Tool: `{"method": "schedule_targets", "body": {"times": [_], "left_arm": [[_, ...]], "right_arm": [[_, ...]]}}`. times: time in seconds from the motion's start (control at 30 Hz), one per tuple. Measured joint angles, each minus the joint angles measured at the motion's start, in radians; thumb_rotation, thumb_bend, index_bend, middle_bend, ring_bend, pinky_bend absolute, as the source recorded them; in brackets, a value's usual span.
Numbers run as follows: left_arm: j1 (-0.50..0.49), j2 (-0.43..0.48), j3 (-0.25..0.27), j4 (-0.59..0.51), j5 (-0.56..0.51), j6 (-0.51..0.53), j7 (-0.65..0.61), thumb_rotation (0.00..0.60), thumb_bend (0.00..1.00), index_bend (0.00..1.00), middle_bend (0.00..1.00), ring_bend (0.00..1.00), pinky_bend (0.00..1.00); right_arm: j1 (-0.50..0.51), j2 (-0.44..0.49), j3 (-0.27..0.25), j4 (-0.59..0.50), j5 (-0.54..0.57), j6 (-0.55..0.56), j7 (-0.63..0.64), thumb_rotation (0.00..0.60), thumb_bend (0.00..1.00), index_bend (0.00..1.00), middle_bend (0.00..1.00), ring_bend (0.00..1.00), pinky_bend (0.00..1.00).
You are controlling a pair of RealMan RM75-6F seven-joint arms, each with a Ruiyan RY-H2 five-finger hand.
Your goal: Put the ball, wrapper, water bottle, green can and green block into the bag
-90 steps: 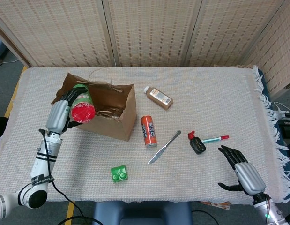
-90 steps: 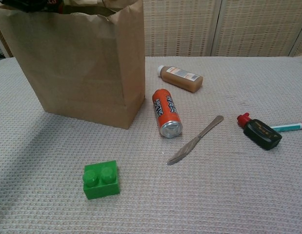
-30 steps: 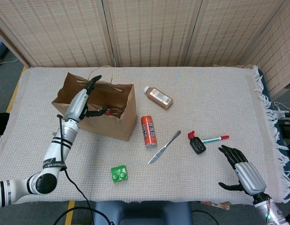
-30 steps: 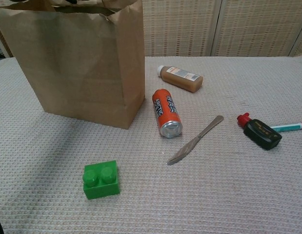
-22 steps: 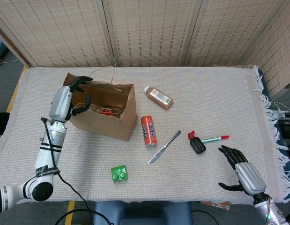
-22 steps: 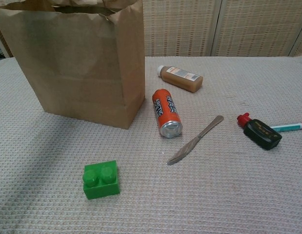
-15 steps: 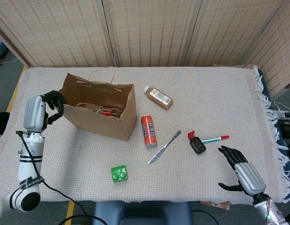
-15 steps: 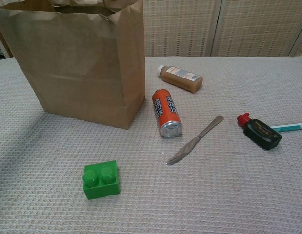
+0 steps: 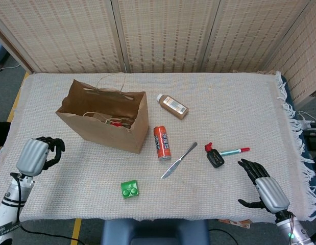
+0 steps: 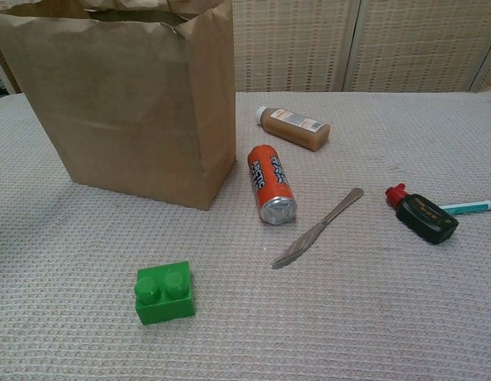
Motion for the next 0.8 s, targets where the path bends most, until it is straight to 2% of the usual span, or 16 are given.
{"method": "schedule_targets", "body": {"times": [0.03,0.07,0.1,0.3,0.37,0.57,0.8], "left_arm": [[0.005,-0.004,0.025,0.021,0.039,0.002,-0.002,0.600,0.39,0.08,0.13,0.14,0.19],[0.010,-0.009,0.053,0.039,0.082,0.005,-0.005,0.600,0.37,0.02,0.05,0.05,0.12],[0.016,-0.015,0.090,0.066,0.142,0.010,-0.009,0.600,0.36,0.00,0.02,0.02,0.09],[0.034,-0.055,0.261,0.141,0.411,0.021,-0.011,0.600,0.34,0.00,0.00,0.00,0.05],[0.034,-0.072,0.292,0.140,0.461,0.018,-0.001,0.600,0.34,0.00,0.00,0.00,0.05],[0.014,-0.125,0.302,0.103,0.491,-0.045,0.023,0.600,0.34,0.00,0.00,0.00,0.05],[-0.062,-0.193,0.259,0.103,0.489,-0.162,0.058,0.600,0.34,0.00,0.00,0.00,0.05]], "right_arm": [[0.000,0.000,0.000,0.000,0.000,0.001,-0.002,0.600,0.03,0.00,0.00,0.00,0.00],[-0.001,-0.001,0.000,0.000,0.000,0.001,-0.003,0.600,0.03,0.00,0.00,0.00,0.00],[-0.001,-0.001,0.000,0.000,0.001,0.002,-0.003,0.600,0.03,0.00,0.00,0.00,0.00],[-0.001,-0.001,0.000,-0.001,0.000,0.001,-0.004,0.600,0.03,0.00,0.00,0.00,0.00],[-0.002,-0.001,0.000,0.000,-0.001,0.002,-0.003,0.600,0.03,0.00,0.00,0.00,0.00],[-0.001,0.000,0.000,0.000,-0.002,0.002,0.001,0.600,0.03,0.00,0.00,0.00,0.00],[0.000,0.003,-0.001,-0.003,-0.002,-0.001,0.007,0.600,0.03,0.00,0.00,0.00,0.00]]}}
